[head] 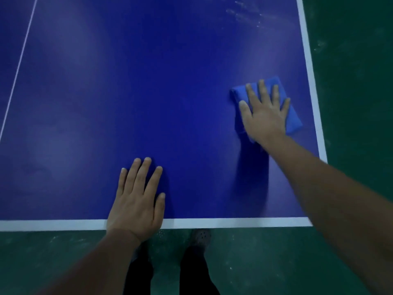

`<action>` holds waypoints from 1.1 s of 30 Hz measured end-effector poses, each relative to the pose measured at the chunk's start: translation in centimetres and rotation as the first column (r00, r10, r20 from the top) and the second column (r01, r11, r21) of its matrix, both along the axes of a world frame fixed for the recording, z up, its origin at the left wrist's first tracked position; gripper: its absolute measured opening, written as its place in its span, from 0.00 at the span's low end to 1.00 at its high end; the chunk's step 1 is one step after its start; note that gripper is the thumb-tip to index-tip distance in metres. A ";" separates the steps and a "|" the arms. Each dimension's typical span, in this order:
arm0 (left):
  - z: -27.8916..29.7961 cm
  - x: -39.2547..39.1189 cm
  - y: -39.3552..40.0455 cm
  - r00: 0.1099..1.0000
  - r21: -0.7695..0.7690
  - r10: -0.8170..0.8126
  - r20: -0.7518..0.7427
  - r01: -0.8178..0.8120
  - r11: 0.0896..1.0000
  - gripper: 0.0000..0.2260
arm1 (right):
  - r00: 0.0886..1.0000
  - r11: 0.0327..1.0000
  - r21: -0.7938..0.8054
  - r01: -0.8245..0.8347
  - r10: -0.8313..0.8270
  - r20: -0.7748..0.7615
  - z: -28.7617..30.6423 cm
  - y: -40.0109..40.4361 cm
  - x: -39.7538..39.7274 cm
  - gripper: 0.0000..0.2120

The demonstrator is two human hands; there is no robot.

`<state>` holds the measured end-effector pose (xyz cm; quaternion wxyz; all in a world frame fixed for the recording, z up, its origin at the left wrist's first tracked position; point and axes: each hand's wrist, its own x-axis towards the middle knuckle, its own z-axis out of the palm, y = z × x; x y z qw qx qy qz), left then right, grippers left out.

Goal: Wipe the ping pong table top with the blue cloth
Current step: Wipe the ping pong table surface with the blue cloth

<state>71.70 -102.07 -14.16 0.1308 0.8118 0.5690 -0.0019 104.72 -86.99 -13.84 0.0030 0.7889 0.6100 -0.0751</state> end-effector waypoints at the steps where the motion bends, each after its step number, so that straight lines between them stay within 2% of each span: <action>1: 0.1 0.0 -0.1 1.000 -0.004 0.000 0.006 0.000 1.000 0.27 | 0.999 0.999 0.020 0.034 -0.034 0.022 -0.2 -0.6 -1.4 0.28; 2: 0.1 0.0 -0.1 1.000 -0.006 0.000 0.012 0.000 1.000 0.27 | 0.997 0.996 0.068 -0.060 0.057 0.043 -0.6 -2.0 -3.5 0.29; 3: 0.1 0.0 0.0 1.000 -0.006 0.000 0.017 0.000 1.000 0.27 | 0.969 0.965 0.088 -0.248 0.246 0.025 -0.8 -3.8 -6.0 0.28; 4: 0.1 0.1 0.1 1.000 -0.001 0.001 0.021 -0.001 1.000 0.27 | 0.874 0.870 0.100 -0.483 0.486 -0.001 -1.2 -5.9 -8.2 0.27; 5: 0.1 0.1 0.1 1.000 0.003 0.002 0.024 -0.002 1.000 0.27 | 0.740 0.738 0.083 -0.669 0.673 -0.018 -1.6 -7.5 -9.3 0.26; 6: 0.1 0.1 0.1 1.000 0.002 0.002 0.027 -0.002 1.000 0.27 | 0.630 0.630 0.060 -0.774 0.776 -0.022 -1.7 -7.6 -9.1 0.26; 7: 0.0 0.1 0.1 1.000 -0.001 0.002 0.029 -0.002 1.000 0.28 | 0.594 0.595 0.047 -0.802 0.804 -0.031 -1.4 -6.0 -7.7 0.26; 8: 0.0 0.0 0.1 1.000 -0.006 0.001 0.027 -0.001 1.000 0.28 | 0.655 0.655 0.056 -0.754 0.756 -0.015 -1.3 -3.6 -5.8 0.26; 9: -0.1 0.0 0.1 1.000 -0.011 0.000 0.022 0.000 1.000 0.28 | 0.768 0.767 0.054 -0.640 0.640 0.006 -1.2 -1.0 -3.6 0.27; 11: -0.2 -0.1 0.1 1.000 -0.017 -0.002 0.020 0.003 1.000 0.28 | 0.963 0.964 0.007 -0.267 0.267 0.049 -0.5 3.7 1.8 0.28; 13: -0.3 -0.1 0.1 1.000 -0.021 -0.003 0.019 0.003 1.000 0.28 | 0.996 0.996 -0.026 0.083 -0.083 -0.014 0.4 6.0 5.7 0.29; 14: -0.2 -0.2 0.1 1.000 -0.025 -0.006 0.015 0.006 1.000 0.28 | 0.982 0.983 -0.019 0.182 -0.182 -0.041 0.5 6.1 5.6 0.29; 15: -0.2 -0.2 0.1 1.000 -0.029 -0.008 0.013 0.008 1.000 0.28 | 0.977 0.977 -0.012 0.213 -0.213 -0.018 0.4 5.6 4.1 0.29; 16: -0.1 -0.2 0.2 1.000 -0.032 -0.009 0.012 0.009 0.999 0.28 | 0.986 0.987 0.020 0.162 -0.163 0.029 0.0 4.6 1.5 0.29; 17: 0.0 -0.1 0.2 1.000 -0.033 -0.008 0.012 0.009 0.999 0.29 | 0.998 0.997 0.064 0.033 -0.037 0.055 -0.6 3.1 -1.8 0.29; 18: 0.1 0.0 0.2 1.000 -0.034 -0.004 0.016 0.005 0.999 0.29 | 0.986 0.982 0.089 -0.164 0.160 0.045 -0.9 1.3 -5.2 0.28; 19: 0.2 0.1 0.2 1.000 -0.034 0.003 0.023 -0.002 0.999 0.29 | 0.915 0.912 0.081 -0.403 0.402 0.020 -1.1 -0.4 -8.0 0.28; 20: 0.3 0.2 0.2 0.999 -0.034 0.012 0.031 -0.011 0.999 0.29 | 0.805 0.804 0.063 -0.592 0.593 -0.003 -1.2 -1.4 -9.7 0.28; 21: 0.2 0.1 0.1 0.999 -0.033 0.016 0.036 -0.015 0.999 0.30 | 0.718 0.718 0.043 -0.694 0.695 -0.023 -1.1 -1.0 -10.0 0.27; 22: 0.2 0.1 0.2 0.999 -0.030 0.012 0.037 -0.011 0.999 0.30 | 0.705 0.706 0.040 -0.707 0.708 -0.029 -1.0 0.7 -9.1 0.27; 23: 0.2 0.1 0.2 0.999 -0.024 0.003 0.033 -0.002 1.000 0.30 | 0.775 0.775 0.035 -0.632 0.632 -0.012 -0.7 3.0 -7.5 0.27; 25: 0.1 0.1 0.2 1.000 -0.023 -0.007 0.013 0.008 1.000 0.30 | 0.958 0.958 0.006 -0.287 0.287 0.019 0.0 7.7 -3.5 0.27; 26: 0.2 0.1 0.2 1.000 -0.034 -0.005 0.007 0.005 0.999 0.30 | 0.997 0.997 -0.017 -0.078 0.078 -0.007 0.3 9.3 -1.5 0.28; 28: 0.4 0.3 0.3 1.000 -0.056 0.003 0.000 -0.003 0.998 0.30 | 0.972 0.976 -0.022 0.218 -0.219 -0.088 0.6 9.9 0.3 0.28; 29: 0.6 0.3 0.4 1.000 -0.061 0.003 -0.004 -0.003 0.998 0.30 | 0.959 0.963 -0.015 0.271 -0.271 -0.079 0.3 9.1 -0.7 0.29; 30: 0.7 0.4 0.4 1.000 -0.064 0.002 -0.008 -0.002 0.998 0.30 | 0.967 0.967 0.000 0.253 -0.253 -0.042 -0.1 7.8 -2.6 0.29; 31: 0.7 0.4 0.4 1.000 -0.066 0.002 -0.011 -0.002 0.998 0.30 | 0.986 0.986 0.030 0.164 -0.163 -0.013 -0.4 6.2 -5.3 0.29; 33: 0.6 0.5 0.3 1.000 -0.068 0.008 -0.004 -0.008 0.998 0.30 | 0.988 0.986 0.065 -0.156 0.156 0.001 -1.0 3.4 -11.1 0.29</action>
